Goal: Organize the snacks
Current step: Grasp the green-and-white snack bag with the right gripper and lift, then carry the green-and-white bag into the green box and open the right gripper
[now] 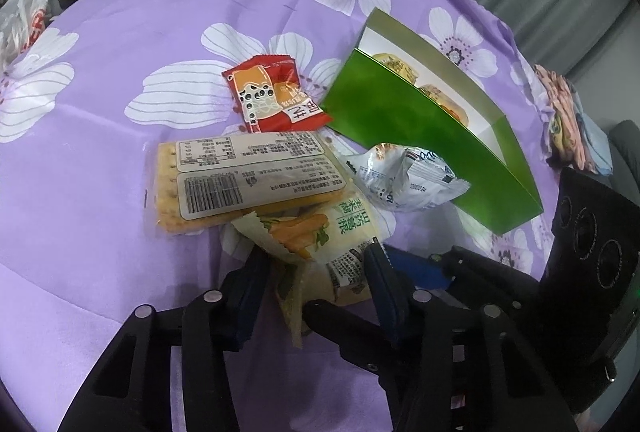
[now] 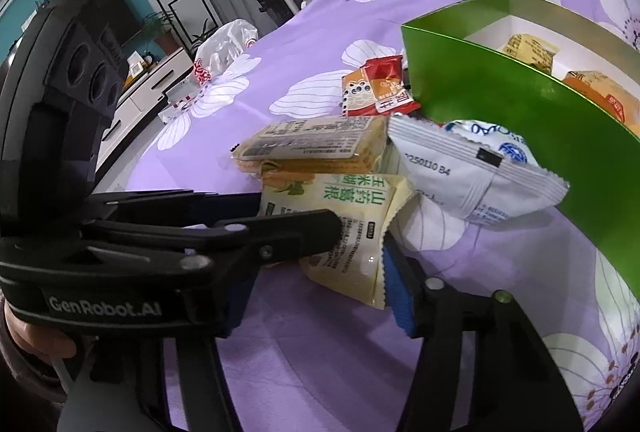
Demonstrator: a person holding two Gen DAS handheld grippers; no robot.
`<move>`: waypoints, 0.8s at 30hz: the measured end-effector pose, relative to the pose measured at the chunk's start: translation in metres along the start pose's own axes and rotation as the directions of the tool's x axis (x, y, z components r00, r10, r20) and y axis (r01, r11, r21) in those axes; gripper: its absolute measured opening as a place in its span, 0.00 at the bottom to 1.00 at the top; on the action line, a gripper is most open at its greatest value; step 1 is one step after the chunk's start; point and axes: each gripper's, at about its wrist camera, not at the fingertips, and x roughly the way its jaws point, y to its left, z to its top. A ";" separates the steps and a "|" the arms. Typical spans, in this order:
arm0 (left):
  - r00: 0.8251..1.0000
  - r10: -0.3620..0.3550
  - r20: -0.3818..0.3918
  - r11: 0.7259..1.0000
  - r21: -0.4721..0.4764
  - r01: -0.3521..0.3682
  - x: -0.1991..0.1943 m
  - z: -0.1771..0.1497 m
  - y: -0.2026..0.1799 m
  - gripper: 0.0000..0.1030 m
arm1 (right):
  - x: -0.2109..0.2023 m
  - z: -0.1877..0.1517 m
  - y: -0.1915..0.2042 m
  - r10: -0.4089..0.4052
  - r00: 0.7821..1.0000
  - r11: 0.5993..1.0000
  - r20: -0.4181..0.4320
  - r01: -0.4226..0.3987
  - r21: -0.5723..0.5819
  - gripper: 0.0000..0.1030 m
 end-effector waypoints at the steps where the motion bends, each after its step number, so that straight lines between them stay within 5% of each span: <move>1: 1.000 0.007 0.000 1.000 0.008 -0.007 0.000 -0.001 -0.001 0.45 | 0.000 -0.001 0.002 -0.006 1.000 1.000 0.000 0.006 -0.009 0.50; 12: 1.000 0.006 0.009 0.999 0.054 -0.006 -0.012 -0.010 -0.019 0.44 | -0.019 -0.013 0.010 -0.008 0.999 1.000 0.036 0.008 0.016 0.34; 24: 0.996 -0.061 0.061 0.988 0.147 0.052 -0.040 -0.016 -0.053 0.44 | -0.069 -0.023 0.026 -0.091 0.985 0.996 0.148 0.089 0.020 0.33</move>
